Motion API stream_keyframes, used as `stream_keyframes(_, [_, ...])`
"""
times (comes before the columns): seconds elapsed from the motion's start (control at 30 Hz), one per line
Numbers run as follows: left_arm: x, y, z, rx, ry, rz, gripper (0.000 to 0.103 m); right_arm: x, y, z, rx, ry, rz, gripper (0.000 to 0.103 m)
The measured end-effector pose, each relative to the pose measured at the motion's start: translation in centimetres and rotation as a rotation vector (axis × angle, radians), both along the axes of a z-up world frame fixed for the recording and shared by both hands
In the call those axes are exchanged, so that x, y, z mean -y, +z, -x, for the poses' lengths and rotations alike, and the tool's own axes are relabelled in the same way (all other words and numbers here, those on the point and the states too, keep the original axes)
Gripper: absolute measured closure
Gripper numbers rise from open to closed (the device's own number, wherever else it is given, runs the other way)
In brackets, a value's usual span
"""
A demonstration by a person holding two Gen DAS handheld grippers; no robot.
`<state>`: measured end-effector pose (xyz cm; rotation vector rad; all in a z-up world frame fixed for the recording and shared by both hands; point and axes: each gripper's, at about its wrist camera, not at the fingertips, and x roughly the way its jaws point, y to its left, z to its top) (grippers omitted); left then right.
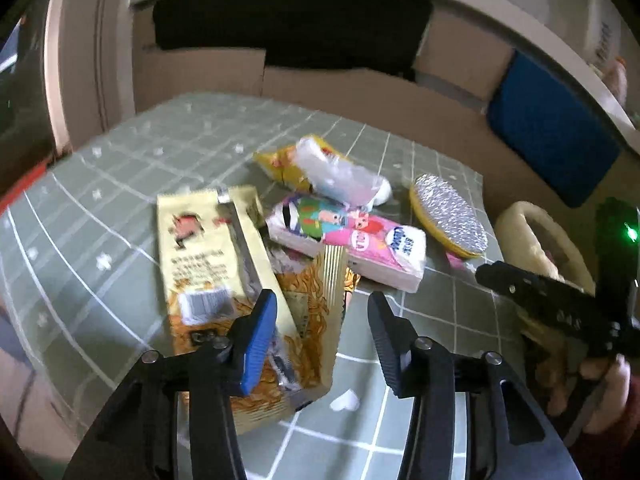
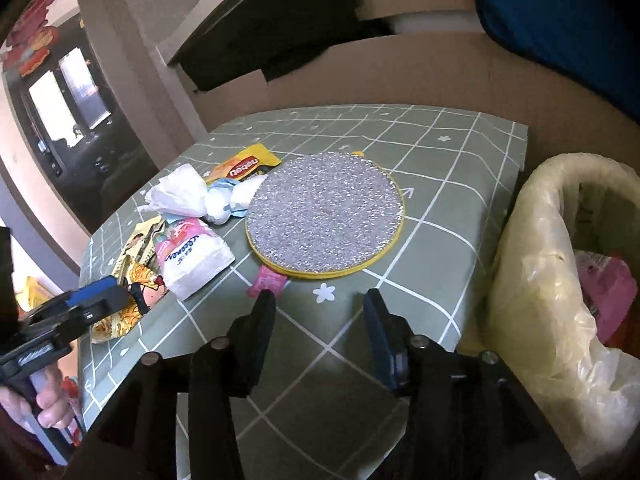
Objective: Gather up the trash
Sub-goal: 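Grasp the long beige snack wrapper with the left tool, then grasp the white tissue with the right tool while the left tool holds the beige wrapper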
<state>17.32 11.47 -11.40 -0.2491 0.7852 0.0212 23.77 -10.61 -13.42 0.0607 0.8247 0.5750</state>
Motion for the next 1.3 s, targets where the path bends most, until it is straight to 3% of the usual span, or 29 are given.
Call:
stream_keyframes(0.1, [0.5,-0.7,-0.8,-0.006,0.001,0.022,0.058,-0.3,0.0,0.1,0.004,0.006,0.016,0.053])
stream_keyframes(0.17, [0.6,-1.0,-1.0,-0.005,-0.007,0.025,0.076,-0.5,0.0,0.0,0.0,0.008,0.017,0.05])
stream_keyframes(0.27, [0.3,-1.6,-1.0,-0.02,0.013,0.024,0.089,-0.5,0.0,0.0,-0.012,-0.026,-0.004,0.05])
stream_keyframes(0.37, [-0.3,-1.5,-0.7,-0.021,0.022,0.039,0.093,-0.5,-0.1,0.0,-0.024,-0.054,-0.017,0.048])
stream_keyframes(0.5, [-1.4,-1.1,0.0,-0.007,0.054,0.081,0.095,-0.8,0.6,-0.7,-0.088,0.035,0.001,0.046])
stream_keyframes(0.57, [-2.0,-0.4,0.5,0.015,0.069,0.109,0.095,0.0,1.4,-0.7,-0.092,0.023,-0.073,0.059])
stream_keyframes(0.63, [-2.7,0.6,1.1,0.047,0.073,0.15,0.095,1.3,1.8,-1.0,-0.119,-0.038,-0.156,0.058])
stream_keyframes(0.73, [-3.1,2.1,1.8,0.092,0.063,0.188,0.095,3.2,0.9,-2.7,-0.255,-0.123,-0.285,0.058])
stream_keyframes(0.8, [-3.2,3.1,2.2,0.123,0.057,0.181,0.095,3.8,0.3,-3.8,-0.305,-0.17,-0.305,0.058])
stream_keyframes(0.87, [-3.6,3.7,2.5,0.143,0.054,0.183,0.095,3.8,0.6,-4.9,-0.267,-0.202,-0.26,0.057])
stream_keyframes(1.0, [-4.8,4.1,2.7,0.161,0.067,0.194,0.095,2.3,2.7,-6.7,-0.096,-0.128,-0.142,0.057])
stream_keyframes(1.17, [-6.6,4.0,3.0,0.163,0.101,0.23,0.095,0.7,2.2,-9.1,-0.08,-0.09,-0.047,0.057])
stream_keyframes(1.3, [-7.6,4.2,3.5,0.17,0.109,0.224,0.095,-0.4,2.9,-9.8,-0.034,-0.032,-0.065,0.057])
